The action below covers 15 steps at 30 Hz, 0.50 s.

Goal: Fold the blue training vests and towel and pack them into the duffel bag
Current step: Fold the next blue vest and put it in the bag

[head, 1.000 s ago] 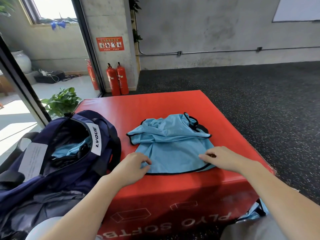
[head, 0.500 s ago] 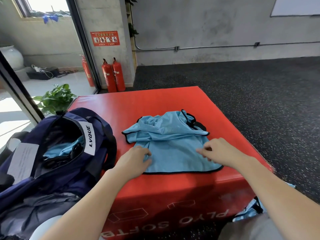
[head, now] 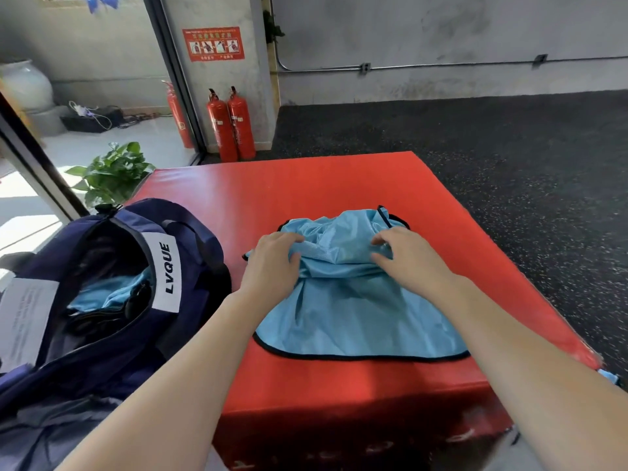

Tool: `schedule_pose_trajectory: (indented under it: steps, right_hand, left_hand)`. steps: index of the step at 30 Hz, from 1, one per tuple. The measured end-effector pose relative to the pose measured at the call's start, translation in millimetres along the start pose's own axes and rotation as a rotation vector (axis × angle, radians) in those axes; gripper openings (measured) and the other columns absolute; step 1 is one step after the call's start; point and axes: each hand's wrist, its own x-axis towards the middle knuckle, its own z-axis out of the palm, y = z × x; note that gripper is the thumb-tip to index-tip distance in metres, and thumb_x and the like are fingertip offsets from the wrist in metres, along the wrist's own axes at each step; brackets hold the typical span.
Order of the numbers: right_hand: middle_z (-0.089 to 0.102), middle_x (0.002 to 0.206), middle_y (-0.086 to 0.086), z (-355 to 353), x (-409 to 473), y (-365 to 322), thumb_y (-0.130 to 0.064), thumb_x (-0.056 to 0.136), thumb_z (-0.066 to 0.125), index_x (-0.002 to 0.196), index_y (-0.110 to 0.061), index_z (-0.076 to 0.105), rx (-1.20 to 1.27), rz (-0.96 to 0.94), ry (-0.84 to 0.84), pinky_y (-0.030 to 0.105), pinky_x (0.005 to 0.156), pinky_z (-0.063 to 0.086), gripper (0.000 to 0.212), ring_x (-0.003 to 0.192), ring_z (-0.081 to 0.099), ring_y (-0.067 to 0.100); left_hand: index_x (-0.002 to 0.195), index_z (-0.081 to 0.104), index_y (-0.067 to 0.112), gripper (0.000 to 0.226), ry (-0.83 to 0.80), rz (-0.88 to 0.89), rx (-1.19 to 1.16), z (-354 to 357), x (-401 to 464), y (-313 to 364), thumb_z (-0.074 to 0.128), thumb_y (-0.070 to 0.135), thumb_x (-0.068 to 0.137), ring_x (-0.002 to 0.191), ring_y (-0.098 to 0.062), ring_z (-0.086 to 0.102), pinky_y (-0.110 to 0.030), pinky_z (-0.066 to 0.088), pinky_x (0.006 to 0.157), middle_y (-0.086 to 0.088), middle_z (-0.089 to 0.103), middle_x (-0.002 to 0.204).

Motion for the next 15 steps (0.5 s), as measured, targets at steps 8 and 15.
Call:
schedule_pose_trajectory:
  steps: [8,15]
  right_hand:
    - [0.068,0.082,-0.016,-1,11,10,-0.032,0.086,0.078,0.092,-0.028,0.074,0.177,0.034,-0.132,0.030,0.073,0.050,0.008,0.073,0.060,0.000]
    - [0.068,0.082,-0.016,-13,-3,14,-0.026,0.085,0.079,0.086,-0.030,0.076,0.279,-0.071,-0.041,0.021,0.068,0.044,0.005,0.077,0.059,0.007]
  left_hand:
    - [0.133,0.060,0.032,0.038,-0.038,-0.005,0.206,10,16,-11,0.060,0.023,0.096,0.138,-0.024,0.026,-0.045,0.026,0.107,0.001,0.044,0.146]
    - [0.101,0.069,0.022,0.010,-0.020,-0.035,0.152,8,13,-6,0.059,0.022,0.097,0.121,-0.021,0.042,-0.034,0.021,0.093,0.008,0.057,0.119]
